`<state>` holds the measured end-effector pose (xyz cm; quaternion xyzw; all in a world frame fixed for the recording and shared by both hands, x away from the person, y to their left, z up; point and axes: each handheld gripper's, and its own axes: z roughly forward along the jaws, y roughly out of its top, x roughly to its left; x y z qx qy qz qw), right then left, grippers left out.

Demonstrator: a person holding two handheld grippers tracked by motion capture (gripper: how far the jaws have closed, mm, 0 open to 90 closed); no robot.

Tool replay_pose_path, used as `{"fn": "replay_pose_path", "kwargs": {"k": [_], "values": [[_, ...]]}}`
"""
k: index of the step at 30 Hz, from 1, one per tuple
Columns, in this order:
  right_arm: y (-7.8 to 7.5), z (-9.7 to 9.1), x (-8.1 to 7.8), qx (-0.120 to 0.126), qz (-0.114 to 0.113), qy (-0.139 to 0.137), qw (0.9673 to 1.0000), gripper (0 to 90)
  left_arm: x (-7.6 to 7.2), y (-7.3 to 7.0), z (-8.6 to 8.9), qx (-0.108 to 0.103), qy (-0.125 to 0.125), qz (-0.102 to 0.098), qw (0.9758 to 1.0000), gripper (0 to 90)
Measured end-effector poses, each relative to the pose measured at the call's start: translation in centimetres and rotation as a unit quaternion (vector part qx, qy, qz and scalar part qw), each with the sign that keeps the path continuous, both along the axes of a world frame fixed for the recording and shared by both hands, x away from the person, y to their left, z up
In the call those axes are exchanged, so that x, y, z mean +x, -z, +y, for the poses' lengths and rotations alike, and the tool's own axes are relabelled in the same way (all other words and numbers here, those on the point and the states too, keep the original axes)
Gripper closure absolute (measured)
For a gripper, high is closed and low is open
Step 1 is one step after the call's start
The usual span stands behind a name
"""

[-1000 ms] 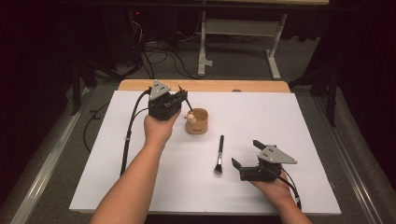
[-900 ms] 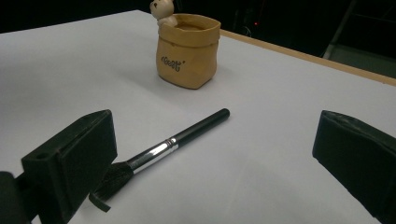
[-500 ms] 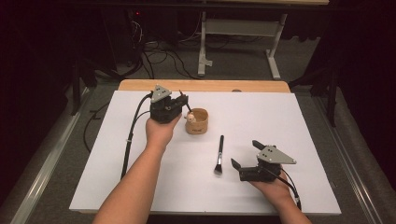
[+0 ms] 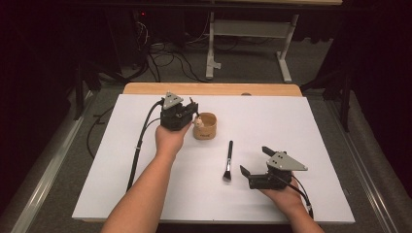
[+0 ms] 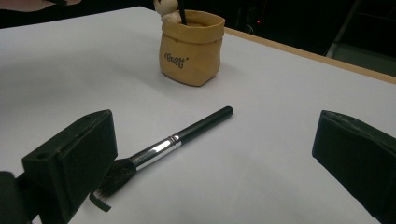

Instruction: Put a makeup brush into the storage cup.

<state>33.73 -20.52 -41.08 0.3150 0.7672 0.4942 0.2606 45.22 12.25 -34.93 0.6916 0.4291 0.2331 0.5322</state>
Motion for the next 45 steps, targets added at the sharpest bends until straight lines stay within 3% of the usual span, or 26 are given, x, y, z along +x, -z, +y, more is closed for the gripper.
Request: {"fn": "replay_pose_path", "kwargs": {"k": [12, 15, 20, 23, 38, 45], "values": [[0.1, 0.1, 0.0, -0.004, 0.001, -0.001, 1.0, 1.5, 0.0, 0.9, -0.3, 0.004, 0.005, 0.001, 1.0, 79.7], [0.1, 0.1, 0.0, -0.003, 0.002, -0.001, 1.0, 1.5, -0.1, 0.8, -0.2, 0.011, 0.007, -0.008, 0.9999, 62.6], [0.2, 0.2, 0.0, -0.002, 0.004, 0.0, 1.0, 1.5, -0.5, 0.4, 0.2, 0.022, -0.021, -0.015, 0.9994, 32.2], [0.2, 0.2, 0.0, -0.005, 0.002, -0.001, 1.0, 1.6, -0.7, 0.2, 0.7, 0.021, -0.02, -0.01, 0.9995, 22.9], [0.2, 0.3, 0.0, -0.007, -0.002, 0.0, 1.0, 1.6, -3.4, 0.6, 2.2, 0.015, -0.001, -0.005, 0.9999, 15.9], [0.2, 0.3, 0.0, -0.01, -0.002, 0.0, 1.0, 1.5, -4.7, 1.4, 3.0, 0.013, 0.004, 0.002, 0.9999, 15.2]]}}
